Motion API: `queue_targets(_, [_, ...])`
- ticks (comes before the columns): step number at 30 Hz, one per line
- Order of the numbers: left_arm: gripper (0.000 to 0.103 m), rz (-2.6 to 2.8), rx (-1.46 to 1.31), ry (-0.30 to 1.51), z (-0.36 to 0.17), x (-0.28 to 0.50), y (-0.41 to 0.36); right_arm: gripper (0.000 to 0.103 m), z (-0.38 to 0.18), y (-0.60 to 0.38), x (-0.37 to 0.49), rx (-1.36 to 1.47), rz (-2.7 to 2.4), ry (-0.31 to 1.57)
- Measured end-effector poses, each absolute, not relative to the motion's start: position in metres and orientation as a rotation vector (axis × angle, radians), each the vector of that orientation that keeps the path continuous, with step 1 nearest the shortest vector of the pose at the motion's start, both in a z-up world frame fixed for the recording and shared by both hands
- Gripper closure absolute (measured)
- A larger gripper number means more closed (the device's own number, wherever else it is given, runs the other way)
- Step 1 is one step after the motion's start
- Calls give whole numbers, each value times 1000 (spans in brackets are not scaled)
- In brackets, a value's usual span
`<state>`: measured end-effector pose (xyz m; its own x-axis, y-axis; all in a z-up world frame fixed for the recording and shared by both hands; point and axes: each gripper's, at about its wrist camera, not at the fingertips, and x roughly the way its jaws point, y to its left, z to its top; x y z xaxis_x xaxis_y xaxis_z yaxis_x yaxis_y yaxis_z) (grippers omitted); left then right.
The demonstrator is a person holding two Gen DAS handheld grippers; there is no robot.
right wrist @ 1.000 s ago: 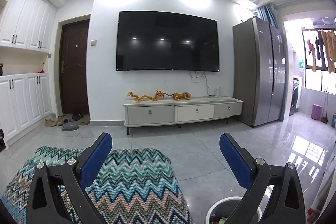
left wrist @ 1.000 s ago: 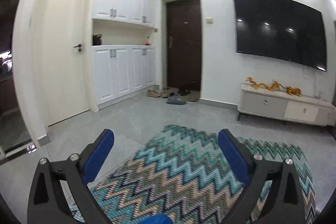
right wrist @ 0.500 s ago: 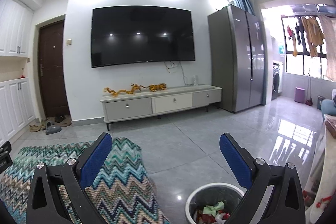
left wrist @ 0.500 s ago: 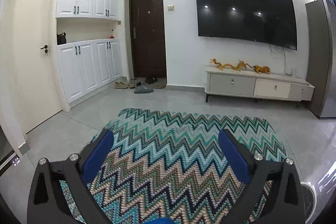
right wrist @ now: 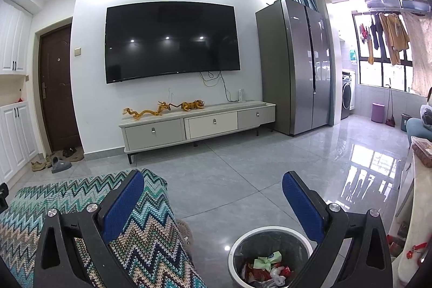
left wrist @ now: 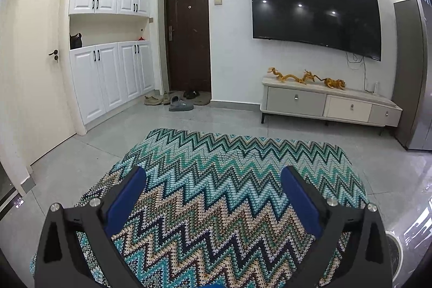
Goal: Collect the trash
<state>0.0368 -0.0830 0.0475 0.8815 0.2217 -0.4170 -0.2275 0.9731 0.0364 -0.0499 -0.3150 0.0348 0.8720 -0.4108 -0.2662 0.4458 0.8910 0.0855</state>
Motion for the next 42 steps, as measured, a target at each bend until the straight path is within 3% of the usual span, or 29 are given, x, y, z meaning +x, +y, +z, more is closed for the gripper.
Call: queue_targets(42, [3,136,39,392,60,18,-110,0,34,-324,-58,164,-442,246])
